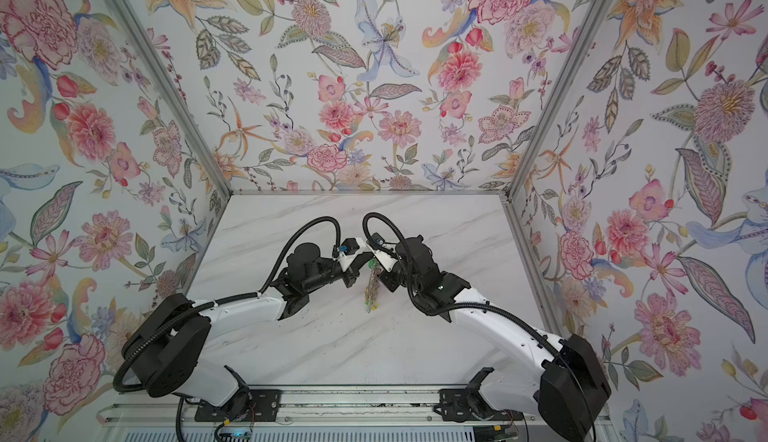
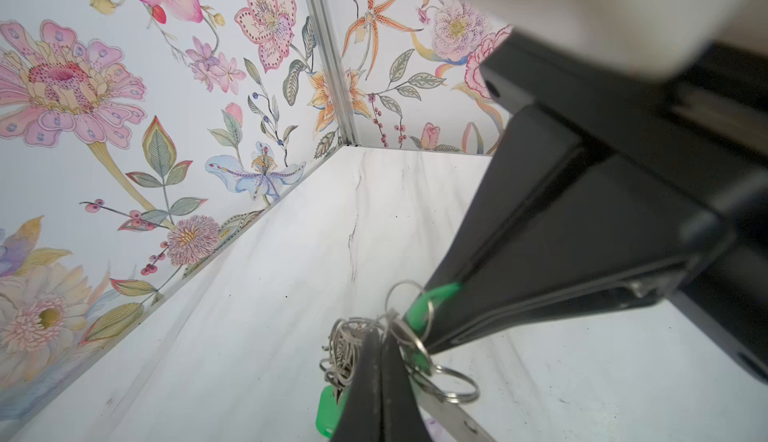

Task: Remove the keys from the keyring

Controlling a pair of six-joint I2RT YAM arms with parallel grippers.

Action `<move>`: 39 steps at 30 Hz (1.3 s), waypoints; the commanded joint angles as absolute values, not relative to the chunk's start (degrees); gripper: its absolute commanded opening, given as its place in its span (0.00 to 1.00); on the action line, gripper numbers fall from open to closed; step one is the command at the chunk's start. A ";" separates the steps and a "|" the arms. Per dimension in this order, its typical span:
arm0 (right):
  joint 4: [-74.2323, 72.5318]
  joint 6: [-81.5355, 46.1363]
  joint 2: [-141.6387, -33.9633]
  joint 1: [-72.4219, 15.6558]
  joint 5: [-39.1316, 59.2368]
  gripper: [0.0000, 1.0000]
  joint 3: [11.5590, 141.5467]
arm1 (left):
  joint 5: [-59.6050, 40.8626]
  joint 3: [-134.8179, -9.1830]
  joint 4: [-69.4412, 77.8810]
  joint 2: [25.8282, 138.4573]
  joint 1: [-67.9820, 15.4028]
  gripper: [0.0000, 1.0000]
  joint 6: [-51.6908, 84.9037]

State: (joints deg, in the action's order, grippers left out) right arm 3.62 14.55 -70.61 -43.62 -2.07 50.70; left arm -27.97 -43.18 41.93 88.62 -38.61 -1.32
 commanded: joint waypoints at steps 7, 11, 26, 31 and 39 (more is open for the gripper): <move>-0.88 14.87 -64.58 -47.50 -0.37 0.00 48.46 | -17.37 -43.68 36.79 91.40 -30.68 0.00 6.37; 0.04 14.06 -64.53 -47.62 -0.79 0.00 48.20 | -16.35 -43.42 37.42 91.13 -30.11 0.00 7.32; 0.28 12.23 -62.09 -47.53 -3.58 0.00 44.84 | -14.35 -42.98 37.99 90.00 -28.83 0.00 8.73; 0.35 12.38 -62.58 -47.48 -4.26 0.00 44.98 | -13.79 -42.56 37.89 90.00 -28.41 0.00 8.79; 0.02 12.47 -62.67 -47.48 -5.25 0.00 44.82 | -14.27 -42.97 38.13 90.02 -28.12 0.00 8.79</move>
State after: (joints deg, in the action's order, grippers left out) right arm -0.34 12.60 -66.65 -45.74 -6.79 45.25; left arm -34.09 -43.18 41.67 88.84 -35.81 7.14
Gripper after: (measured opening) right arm 0.048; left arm 0.048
